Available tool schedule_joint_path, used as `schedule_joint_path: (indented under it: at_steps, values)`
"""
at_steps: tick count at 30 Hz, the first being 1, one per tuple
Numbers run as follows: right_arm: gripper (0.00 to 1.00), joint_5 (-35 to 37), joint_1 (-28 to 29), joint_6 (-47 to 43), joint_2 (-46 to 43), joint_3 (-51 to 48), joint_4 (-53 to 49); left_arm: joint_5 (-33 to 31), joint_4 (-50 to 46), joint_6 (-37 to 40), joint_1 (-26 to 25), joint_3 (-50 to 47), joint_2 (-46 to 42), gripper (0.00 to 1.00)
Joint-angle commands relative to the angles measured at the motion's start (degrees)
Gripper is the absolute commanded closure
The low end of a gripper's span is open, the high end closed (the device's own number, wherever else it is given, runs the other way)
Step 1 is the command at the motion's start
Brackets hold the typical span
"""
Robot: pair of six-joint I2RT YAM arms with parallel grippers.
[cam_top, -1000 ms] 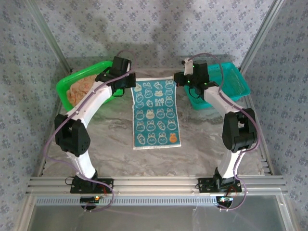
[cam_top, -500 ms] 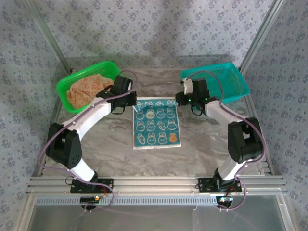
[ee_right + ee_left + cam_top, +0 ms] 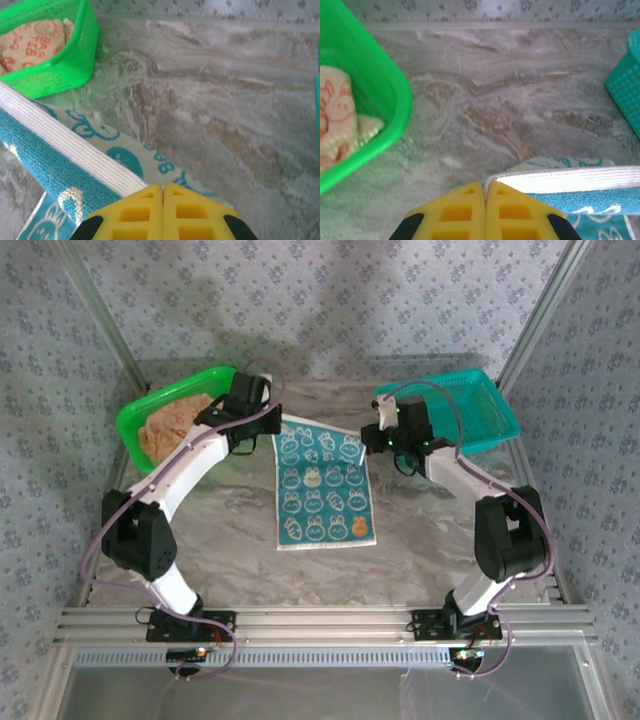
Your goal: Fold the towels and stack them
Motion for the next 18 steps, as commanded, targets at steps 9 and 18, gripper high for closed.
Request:
schedule_joint_path:
  at_steps: [9,18]
  values:
    - [1.0,2.4,-3.6,-5.6,6.7,11.0,-2.6,-1.6,-2.5,3.4,1.9,6.2,6.2,1.0]
    - [1.0,3.3,-3.0,-5.9,-0.5,2.0,-0.5,1.8,-1.5,2.8,1.7,-2.1,0.6,1.0]
